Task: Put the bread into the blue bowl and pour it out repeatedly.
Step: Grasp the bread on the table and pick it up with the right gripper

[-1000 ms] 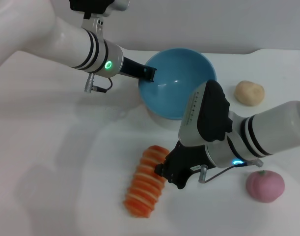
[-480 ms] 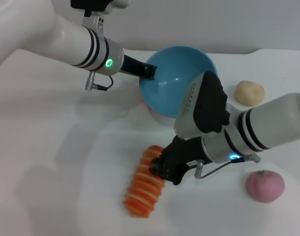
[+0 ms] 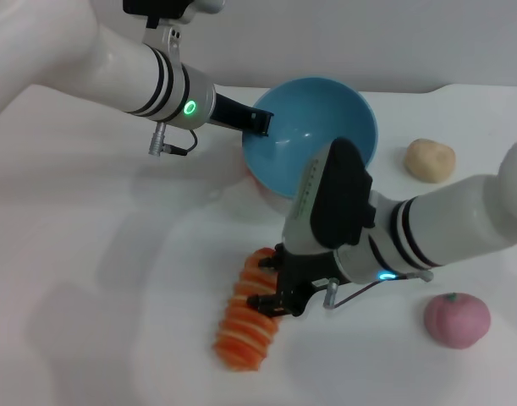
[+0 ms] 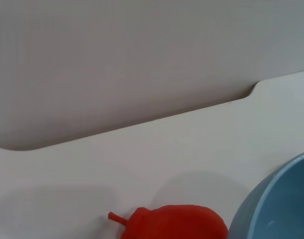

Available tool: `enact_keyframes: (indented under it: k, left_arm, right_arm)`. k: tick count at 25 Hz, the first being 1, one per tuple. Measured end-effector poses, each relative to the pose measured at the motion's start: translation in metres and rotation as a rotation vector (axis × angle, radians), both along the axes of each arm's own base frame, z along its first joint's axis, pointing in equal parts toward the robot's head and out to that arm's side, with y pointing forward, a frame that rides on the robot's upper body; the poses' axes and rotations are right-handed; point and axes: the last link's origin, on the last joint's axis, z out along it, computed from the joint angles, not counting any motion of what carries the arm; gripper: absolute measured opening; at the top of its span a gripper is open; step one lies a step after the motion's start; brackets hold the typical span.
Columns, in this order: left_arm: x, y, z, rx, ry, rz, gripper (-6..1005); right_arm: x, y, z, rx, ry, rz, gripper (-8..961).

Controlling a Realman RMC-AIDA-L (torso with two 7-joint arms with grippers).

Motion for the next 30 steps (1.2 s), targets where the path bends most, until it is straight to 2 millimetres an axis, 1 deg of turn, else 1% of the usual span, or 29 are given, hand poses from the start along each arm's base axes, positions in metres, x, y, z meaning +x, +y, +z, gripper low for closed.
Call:
enact_keyframes:
  k: [7, 16, 20, 26, 30]
  left_arm:
    - [0.0, 0.0, 0.0, 0.0, -0.002, 0.003, -1]
    - [0.0, 0.0, 0.0, 0.002, -0.004, 0.003, -1]
    - [0.0, 0.001, 0.001, 0.004, -0.004, 0.002, -2]
    - [0.0, 0.001, 0.002, 0.005, -0.003, 0.004, -1]
    - [-0.002, 0.001, 0.003, 0.003, -0.002, 0.006, -2]
  right_arm:
    - [0.003, -0.01, -0.013, -0.011, -0.011, 0.018, 660]
    - [0.013, -0.01, -0.014, -0.011, -0.028, -0.02, 662]
    - [0.014, -0.008, -0.012, -0.012, -0.033, -0.02, 655]
    - [0.011, -0.004, -0.007, -0.01, -0.028, -0.026, 519]
    - [0.011, 0.002, 0.002, -0.017, -0.014, -0.058, 480]
